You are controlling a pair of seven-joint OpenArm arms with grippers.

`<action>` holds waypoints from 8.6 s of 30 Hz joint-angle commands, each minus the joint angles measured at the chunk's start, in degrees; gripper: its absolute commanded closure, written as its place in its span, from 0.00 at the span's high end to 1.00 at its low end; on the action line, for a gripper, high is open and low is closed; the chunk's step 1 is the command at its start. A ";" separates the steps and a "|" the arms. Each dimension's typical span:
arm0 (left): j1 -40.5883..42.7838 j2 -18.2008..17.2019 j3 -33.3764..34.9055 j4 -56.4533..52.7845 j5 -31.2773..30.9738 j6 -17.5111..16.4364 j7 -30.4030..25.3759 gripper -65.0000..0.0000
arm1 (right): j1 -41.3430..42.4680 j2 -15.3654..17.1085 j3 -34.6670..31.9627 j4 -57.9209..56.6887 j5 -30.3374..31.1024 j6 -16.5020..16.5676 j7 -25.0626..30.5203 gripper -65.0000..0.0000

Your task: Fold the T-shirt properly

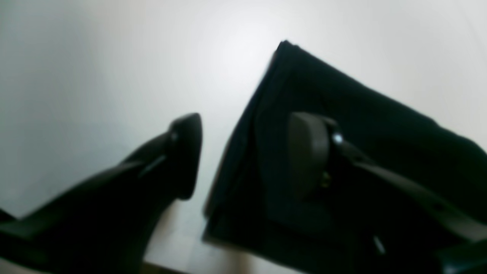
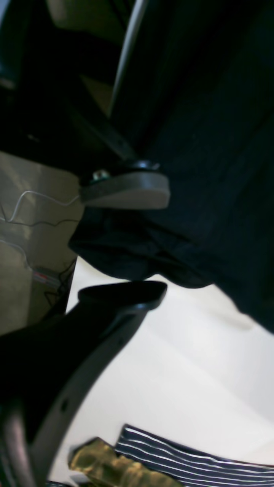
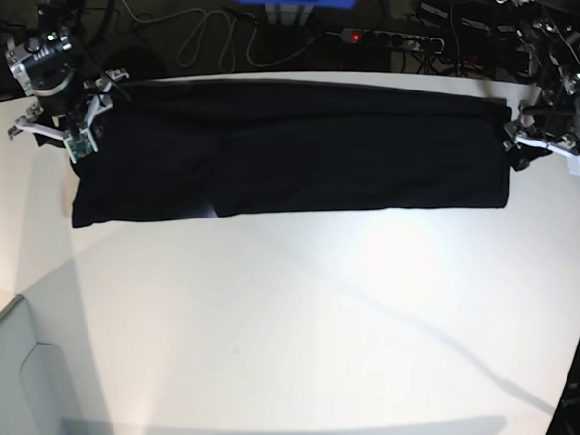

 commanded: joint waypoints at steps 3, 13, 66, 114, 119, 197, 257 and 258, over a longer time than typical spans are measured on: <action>-0.40 -0.94 -2.93 1.14 -0.88 0.03 -1.02 0.56 | 1.21 0.35 0.27 0.96 0.56 1.30 0.89 0.44; -4.00 -0.94 -0.20 -2.11 -0.79 -0.06 -0.93 0.57 | 6.05 -1.23 -8.17 -6.16 0.30 1.04 0.89 0.45; -6.47 -4.10 2.61 -8.97 -0.88 -0.06 -2.86 0.00 | 10.36 -1.67 -10.46 -17.24 0.30 1.04 1.07 0.44; -6.11 20.16 46.22 4.75 7.47 0.64 1.00 0.00 | 10.18 -1.67 -10.72 -16.89 0.30 1.04 0.98 0.44; -8.05 20.25 46.22 3.69 7.47 0.64 1.00 0.00 | 10.18 -1.67 -10.72 -16.89 0.30 1.04 0.98 0.44; -5.94 11.11 18.79 0.62 6.77 -0.06 1.09 0.56 | 16.60 -8.44 1.59 -19.61 0.65 5.13 0.45 0.00; 0.04 11.20 16.77 3.87 6.77 0.03 1.71 0.39 | 20.82 -18.37 -49.14 -11.44 2.59 5.13 9.07 0.00; 0.04 11.20 16.77 3.69 6.77 0.03 1.71 0.38 | 21.08 -18.37 -49.75 -12.93 2.59 5.13 9.16 0.00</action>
